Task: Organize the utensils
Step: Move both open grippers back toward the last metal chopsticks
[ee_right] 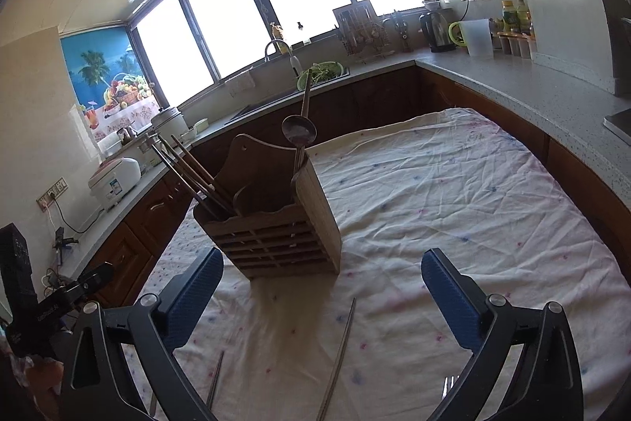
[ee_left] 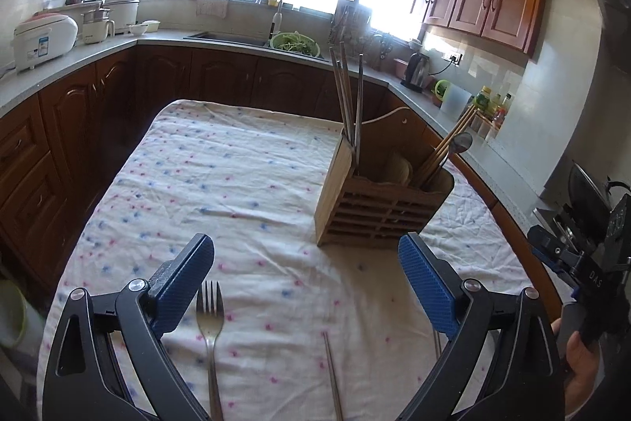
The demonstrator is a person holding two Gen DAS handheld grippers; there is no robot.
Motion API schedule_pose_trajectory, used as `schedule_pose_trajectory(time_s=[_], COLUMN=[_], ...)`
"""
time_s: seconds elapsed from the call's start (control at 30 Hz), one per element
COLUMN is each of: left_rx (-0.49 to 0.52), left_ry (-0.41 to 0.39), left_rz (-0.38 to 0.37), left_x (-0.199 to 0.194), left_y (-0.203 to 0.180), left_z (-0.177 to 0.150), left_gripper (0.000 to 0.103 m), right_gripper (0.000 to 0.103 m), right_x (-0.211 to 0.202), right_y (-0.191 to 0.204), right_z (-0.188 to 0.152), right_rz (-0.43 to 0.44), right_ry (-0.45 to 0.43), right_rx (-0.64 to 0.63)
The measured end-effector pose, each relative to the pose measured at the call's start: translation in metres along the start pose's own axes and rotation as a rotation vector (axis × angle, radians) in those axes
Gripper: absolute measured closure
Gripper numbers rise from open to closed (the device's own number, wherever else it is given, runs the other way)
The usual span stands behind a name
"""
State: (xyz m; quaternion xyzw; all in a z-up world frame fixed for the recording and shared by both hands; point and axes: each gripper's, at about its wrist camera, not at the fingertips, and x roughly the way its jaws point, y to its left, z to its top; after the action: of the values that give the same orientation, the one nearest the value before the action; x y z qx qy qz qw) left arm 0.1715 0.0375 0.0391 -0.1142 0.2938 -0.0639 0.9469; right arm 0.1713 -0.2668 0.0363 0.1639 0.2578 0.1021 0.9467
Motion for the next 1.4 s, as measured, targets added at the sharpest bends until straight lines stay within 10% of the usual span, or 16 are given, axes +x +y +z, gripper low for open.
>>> schedule_pose_trajectory(time_s=[1.2,1.4], left_rx=[0.088,0.100], left_ry=[0.214,0.280], left_rz=[0.024,0.002], left_x=[0.011,0.030], left_y=[-0.012,-0.015], left_z=[-0.080,-0.084], left_gripper=[0.007,0.031], right_gripper=[0.001,0.006], right_x=[-0.015,0.006], right_y=[0.004,0.006], right_z=[-0.061,-0.062], right_rz=[-0.042,-0.034], right_ry=[0.091,0.141], right_rx=[-0.044,-0.061])
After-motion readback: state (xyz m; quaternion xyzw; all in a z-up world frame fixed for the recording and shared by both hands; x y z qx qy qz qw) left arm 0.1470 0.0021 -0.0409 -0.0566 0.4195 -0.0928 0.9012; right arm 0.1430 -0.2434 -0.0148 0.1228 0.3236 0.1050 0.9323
